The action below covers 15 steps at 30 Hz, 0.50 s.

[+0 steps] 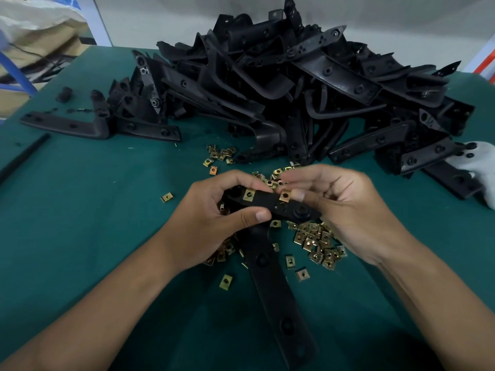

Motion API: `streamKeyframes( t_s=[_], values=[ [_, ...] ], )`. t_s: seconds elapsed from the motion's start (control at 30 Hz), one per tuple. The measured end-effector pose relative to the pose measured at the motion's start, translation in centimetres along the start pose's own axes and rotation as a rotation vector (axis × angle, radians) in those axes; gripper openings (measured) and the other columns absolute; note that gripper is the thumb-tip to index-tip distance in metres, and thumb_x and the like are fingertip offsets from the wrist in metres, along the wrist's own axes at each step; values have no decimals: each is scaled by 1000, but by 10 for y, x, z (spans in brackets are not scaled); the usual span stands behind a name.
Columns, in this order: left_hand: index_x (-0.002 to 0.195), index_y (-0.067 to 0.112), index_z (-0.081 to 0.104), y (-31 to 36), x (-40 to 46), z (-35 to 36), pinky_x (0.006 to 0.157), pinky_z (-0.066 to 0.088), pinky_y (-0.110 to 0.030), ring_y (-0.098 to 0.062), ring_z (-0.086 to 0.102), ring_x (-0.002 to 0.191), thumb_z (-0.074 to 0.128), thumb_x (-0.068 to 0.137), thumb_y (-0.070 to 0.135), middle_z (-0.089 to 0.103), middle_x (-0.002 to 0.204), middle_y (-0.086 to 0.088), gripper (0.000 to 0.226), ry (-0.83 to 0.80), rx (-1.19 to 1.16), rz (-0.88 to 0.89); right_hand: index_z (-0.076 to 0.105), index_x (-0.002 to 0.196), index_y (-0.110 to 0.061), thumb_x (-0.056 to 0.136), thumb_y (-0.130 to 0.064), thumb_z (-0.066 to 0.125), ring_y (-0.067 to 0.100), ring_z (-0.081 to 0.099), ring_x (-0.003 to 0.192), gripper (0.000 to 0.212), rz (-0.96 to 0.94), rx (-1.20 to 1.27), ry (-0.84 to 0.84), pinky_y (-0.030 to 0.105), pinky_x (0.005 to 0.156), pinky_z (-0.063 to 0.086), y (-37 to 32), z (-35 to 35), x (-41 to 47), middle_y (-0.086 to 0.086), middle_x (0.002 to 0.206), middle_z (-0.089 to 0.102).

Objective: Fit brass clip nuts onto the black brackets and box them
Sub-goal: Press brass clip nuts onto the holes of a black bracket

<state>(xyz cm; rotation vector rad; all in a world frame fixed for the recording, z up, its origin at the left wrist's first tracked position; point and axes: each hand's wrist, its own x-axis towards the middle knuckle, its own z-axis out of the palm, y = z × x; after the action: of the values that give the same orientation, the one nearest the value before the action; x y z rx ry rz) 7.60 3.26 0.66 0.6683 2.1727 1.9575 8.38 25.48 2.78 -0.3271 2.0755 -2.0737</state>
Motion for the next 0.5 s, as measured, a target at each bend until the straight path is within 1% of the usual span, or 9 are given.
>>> streamKeyframes(
  t_s=[0.03,0.1,0.17,0.3,0.37,0.43,0.5],
  values=[
    [101,33,71,0,0,0,80,53,-16,-9,70,94,76,82,39,74,103,7,21,1,0,7,79,100,-22,78,-23,75,17,74,86,22,40,56,10,25,73,58,1,1,1,5,97,79],
    [101,34,71,0,0,0,81,51,-14,-6,69,93,77,82,38,74,101,11,21,5,8,25,80,95,-20,72,-25,78,12,71,74,24,108,148,30,21,60,56,2,2,2,6,88,78],
    [101,37,71,0,0,0,81,50,-13,-4,68,94,77,82,39,73,101,14,20,9,11,39,82,89,-18,70,-25,78,7,66,65,21,124,178,22,18,52,51,4,1,2,4,79,75],
    [101,38,71,0,-1,0,80,50,-11,-4,68,93,76,82,38,73,101,15,20,9,19,41,82,86,-19,73,-25,76,5,64,62,16,97,158,-15,16,52,50,2,0,1,0,73,73],
    [101,37,71,0,-1,0,79,50,-11,-3,68,92,76,82,39,72,101,16,20,-15,28,29,82,88,-22,77,-24,74,5,66,65,14,32,27,-28,16,56,52,-2,-3,0,-3,73,74],
    [102,39,71,-1,-1,-1,80,50,-12,-3,69,92,76,81,42,72,101,16,22,-35,49,16,80,89,-20,83,-17,71,0,69,67,12,-60,-117,-39,12,61,52,-4,-5,-3,-7,75,76],
    [102,41,71,-1,-1,-2,80,50,-12,-3,69,91,76,81,43,72,100,16,22,-46,60,11,77,92,-17,84,-13,68,-5,67,65,12,-116,-179,-40,8,60,50,-6,-5,-5,-11,73,75]
  ],
)
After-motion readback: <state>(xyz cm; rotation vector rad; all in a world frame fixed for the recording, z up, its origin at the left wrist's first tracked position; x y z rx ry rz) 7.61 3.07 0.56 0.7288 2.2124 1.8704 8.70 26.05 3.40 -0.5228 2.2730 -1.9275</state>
